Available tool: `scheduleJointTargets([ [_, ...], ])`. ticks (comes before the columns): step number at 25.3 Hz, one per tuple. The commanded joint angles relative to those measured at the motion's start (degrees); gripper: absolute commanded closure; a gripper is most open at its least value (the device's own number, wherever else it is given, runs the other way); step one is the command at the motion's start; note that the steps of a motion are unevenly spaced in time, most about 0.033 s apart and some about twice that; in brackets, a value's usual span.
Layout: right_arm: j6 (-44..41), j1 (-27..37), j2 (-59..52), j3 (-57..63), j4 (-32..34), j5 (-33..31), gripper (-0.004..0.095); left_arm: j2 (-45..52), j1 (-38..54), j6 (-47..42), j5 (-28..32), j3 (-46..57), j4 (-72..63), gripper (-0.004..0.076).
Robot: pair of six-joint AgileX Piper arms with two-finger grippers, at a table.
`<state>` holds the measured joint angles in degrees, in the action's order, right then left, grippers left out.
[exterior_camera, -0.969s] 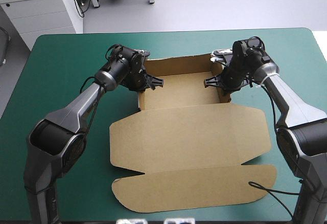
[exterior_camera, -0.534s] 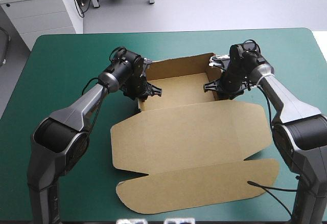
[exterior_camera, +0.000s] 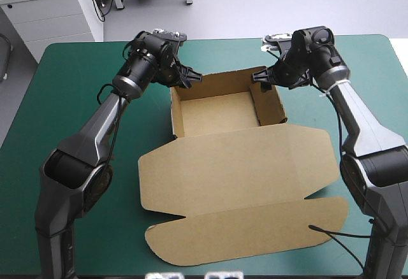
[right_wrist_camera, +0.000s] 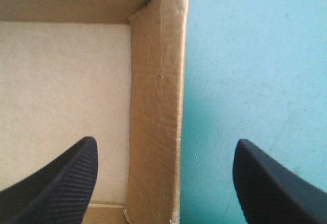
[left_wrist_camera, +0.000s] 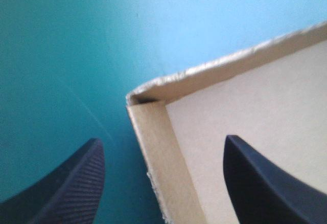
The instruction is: Fold the box
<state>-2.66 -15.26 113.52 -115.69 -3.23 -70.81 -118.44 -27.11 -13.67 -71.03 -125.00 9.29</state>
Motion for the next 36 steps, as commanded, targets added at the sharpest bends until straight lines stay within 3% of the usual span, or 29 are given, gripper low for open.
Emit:
scheduleJointTargets([
  [1, 0.0, 0.3, -4.8, -5.9, 0.8, -0.7, 0.0223, 6.7, -0.3, 0.0, -2.8, -7.3, -0.2, 0.0332],
  [4, 0.0, 0.3, -8.0, -6.1, 1.3, -0.7, 0.0224, 12.8, -0.3, 1.7, -2.8, -7.8, -0.2, 0.0724],
  [9, 0.7, 0.3, -11.3, -3.1, 1.4, -0.7, 0.0224, 21.7, -0.6, 3.6, -2.8, -4.6, -7.8, 0.0731],
  [18, 3.7, 0.3, -10.0, 6.4, 1.4, 0.2, 0.0224, 42.4, -3.2, 7.3, -2.3, 16.9, -7.4, 0.0731],
  [29, 4.3, 0.3, -4.5, 11.6, -0.4, 1.9, 0.0229, 67.0, -3.2, 12.6, 6.8, 49.4, -7.7, 0.0731],
  [36, 4.8, 0.3, -1.9, 11.6, -3.1, 0.8, 0.0356, 85.6, -3.2, 12.7, 18.2, 74.3, -7.7, 0.0731],
])
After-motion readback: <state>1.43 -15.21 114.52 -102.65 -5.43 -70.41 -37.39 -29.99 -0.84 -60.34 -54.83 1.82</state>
